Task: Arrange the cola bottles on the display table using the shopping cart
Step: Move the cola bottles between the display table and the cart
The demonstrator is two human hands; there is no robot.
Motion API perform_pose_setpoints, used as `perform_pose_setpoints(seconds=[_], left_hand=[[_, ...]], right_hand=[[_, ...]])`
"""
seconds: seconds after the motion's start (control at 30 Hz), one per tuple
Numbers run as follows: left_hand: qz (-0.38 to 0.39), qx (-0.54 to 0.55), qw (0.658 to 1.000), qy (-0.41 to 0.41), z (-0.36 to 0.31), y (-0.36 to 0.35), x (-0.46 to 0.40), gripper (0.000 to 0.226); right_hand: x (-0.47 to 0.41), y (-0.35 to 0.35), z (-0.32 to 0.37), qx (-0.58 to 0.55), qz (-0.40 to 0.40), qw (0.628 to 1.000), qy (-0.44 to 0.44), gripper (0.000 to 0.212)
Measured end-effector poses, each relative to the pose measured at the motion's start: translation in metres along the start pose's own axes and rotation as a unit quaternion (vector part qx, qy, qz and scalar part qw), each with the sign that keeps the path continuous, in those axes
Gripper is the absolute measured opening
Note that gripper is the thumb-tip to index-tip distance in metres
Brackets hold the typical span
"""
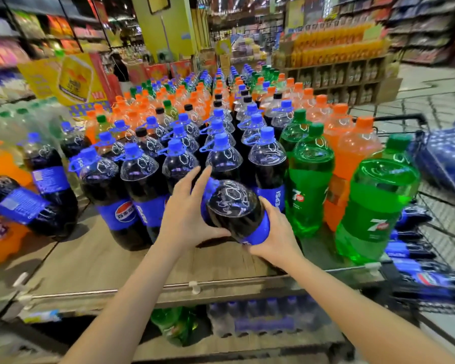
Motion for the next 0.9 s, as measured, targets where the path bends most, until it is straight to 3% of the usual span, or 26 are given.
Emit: perform_pose_setpoints(seconds=[0.1, 0.23, 0.4, 0.6, 0.77, 0.9], left_hand=[[0.032, 0.251, 0.960, 0.121, -0.011, -0.034, 0.004, 0.134], [0.019, 0.275, 0.951, 0.141, -0.040, -0.054, -0.011, 0.103], [0.021, 0.283, 0.950, 0.132, -0.068, -0.070, -0.028, 0.123], [0.049, 0.207, 0.969, 0.126, -0.122, -0.095, -0.050, 0.130], [-0.008, 0.225, 0.958, 0.176, -0.119, -0.108, -0.042, 0.135], [0.017, 0.301, 0.928, 0.220, -0.109, -0.153, 0.007, 0.142]], right_hand=[[0.004, 0.015, 0.000, -0.117, -0.008, 0.993, -0.001, 0.095], [0.014, 0.024, -0.012, -0.163, 0.008, 0.987, -0.007, 0.097], [0.027, 0.083, -0.032, 0.090, 0.002, 0.995, 0.037, 0.099], [0.041, 0.183, -0.055, 0.237, -0.185, 0.947, 0.114, 0.075], [0.032, 0.223, -0.091, 0.178, -0.229, 0.955, -0.065, 0.102], [0.027, 0.214, -0.111, 0.021, -0.138, 0.982, -0.131, 0.127]])
Point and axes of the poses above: each hand's wrist, its own x-axis away from the middle knuckle, its own y-axis out of the back of the hand, z = x × y, the point moved 4 cm from there along -x, towards the middle knuckle, and after that the axes turned 5 degrees about x, right-handed, at the moved point
